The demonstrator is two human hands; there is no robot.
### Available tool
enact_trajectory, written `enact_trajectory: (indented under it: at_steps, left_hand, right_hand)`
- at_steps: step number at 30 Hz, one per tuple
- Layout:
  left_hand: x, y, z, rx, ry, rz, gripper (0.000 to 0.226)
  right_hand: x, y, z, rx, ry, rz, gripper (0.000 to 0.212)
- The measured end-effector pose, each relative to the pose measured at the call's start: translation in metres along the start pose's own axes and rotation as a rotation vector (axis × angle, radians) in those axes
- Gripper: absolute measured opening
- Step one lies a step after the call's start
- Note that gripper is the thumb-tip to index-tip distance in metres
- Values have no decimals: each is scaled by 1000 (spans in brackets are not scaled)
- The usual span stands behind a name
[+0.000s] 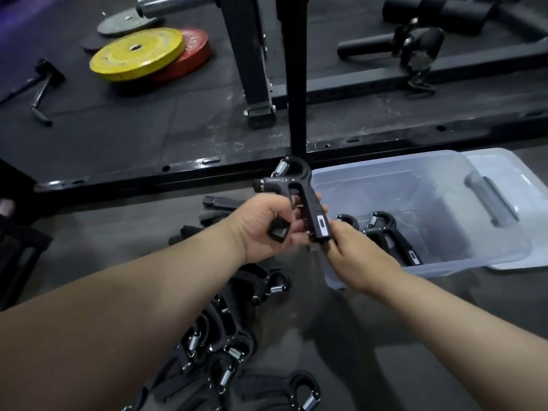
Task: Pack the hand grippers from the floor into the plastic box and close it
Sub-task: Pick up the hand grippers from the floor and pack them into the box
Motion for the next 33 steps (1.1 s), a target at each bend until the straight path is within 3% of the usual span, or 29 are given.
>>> enact_trajectory:
  at_steps: [4, 7, 11, 14, 16, 18, 21, 26, 33]
  left_hand:
    - [17, 19, 1, 27, 108, -111, 49]
    - [28, 27, 4, 215, 174, -265, 50]
    - [36, 50, 7, 564, 180, -344, 25]
    - [50, 68, 10, 706, 173, -278, 16]
    - [61, 69, 16, 1161, 191, -258, 25]
    - [66, 59, 24, 1534, 365, -331, 34]
    - [66, 43, 40, 1700, 534, -330, 40]
    - [69, 40, 47, 1698, 534, -396, 43]
    - [67, 37, 49, 1640, 565, -407, 44]
  right_hand:
    - [5, -8, -7, 317, 129, -214, 27]
    - [8, -11, -15, 706, 262, -374, 29]
    - [3, -22, -17, 901, 291, -287, 19]
    - [7, -27, -26, 673, 316, -209, 30]
    - [18, -41, -40, 509, 362, -281, 27]
    - [26, -62, -60, 423, 417, -278, 21]
    - [29, -90, -92, 253, 498, -132, 15]
    - [25, -99, -126, -84, 622, 78, 11]
    - [34, -75, -148, -60, 732, 213, 14]
Point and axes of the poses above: each hand's wrist, its own x-axis towards the middle knuckle, its own y-axis out of the palm, z = x × y, the point moved 1 cm from there along x, towards the middle knuckle, and after that the axes turned 2 degrees about x, right-handed, at the moved point
